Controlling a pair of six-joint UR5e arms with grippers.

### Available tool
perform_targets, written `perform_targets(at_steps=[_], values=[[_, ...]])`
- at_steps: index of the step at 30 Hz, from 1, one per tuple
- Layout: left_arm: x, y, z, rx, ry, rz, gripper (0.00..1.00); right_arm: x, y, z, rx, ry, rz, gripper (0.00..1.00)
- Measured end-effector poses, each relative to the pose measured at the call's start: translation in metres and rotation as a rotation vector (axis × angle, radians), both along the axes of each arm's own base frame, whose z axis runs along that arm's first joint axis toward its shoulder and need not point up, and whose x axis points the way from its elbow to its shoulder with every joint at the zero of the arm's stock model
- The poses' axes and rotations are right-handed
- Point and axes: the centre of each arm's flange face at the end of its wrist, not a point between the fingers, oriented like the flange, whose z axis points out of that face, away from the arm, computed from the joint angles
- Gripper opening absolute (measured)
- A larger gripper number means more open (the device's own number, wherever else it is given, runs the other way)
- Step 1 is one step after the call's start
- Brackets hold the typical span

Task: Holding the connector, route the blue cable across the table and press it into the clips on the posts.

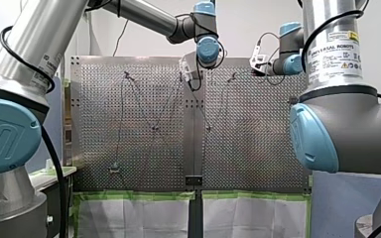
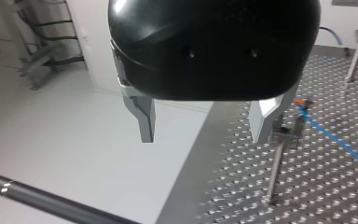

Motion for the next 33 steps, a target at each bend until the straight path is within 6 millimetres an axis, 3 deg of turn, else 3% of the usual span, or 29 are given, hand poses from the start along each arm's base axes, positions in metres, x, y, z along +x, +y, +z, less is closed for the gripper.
perform_targets(at_steps=[9, 27, 30, 33], values=[[-0.016, 0.017, 0.017, -0.11, -0.049, -0.014, 1.0, 0.003, 0.001, 0.0, 0.001, 0.002, 0.004, 0.0], [-0.079, 0.034, 0.046, -0.357, -0.136, -0.11, 1.0, 0.005, 0.003, 0.0, -0.006, 0.012, 0.006, 0.0], [-0.089, 0.03, 0.039, -0.385, -0.135, -0.135, 1.0, 0.005, 0.003, 0.001, -0.008, 0.014, 0.005, 0.0], [-0.091, 0.023, 0.019, -0.397, -0.118, -0.164, 1.0, 0.005, 0.003, 0.0, -0.008, 0.015, 0.005, 0.0]])
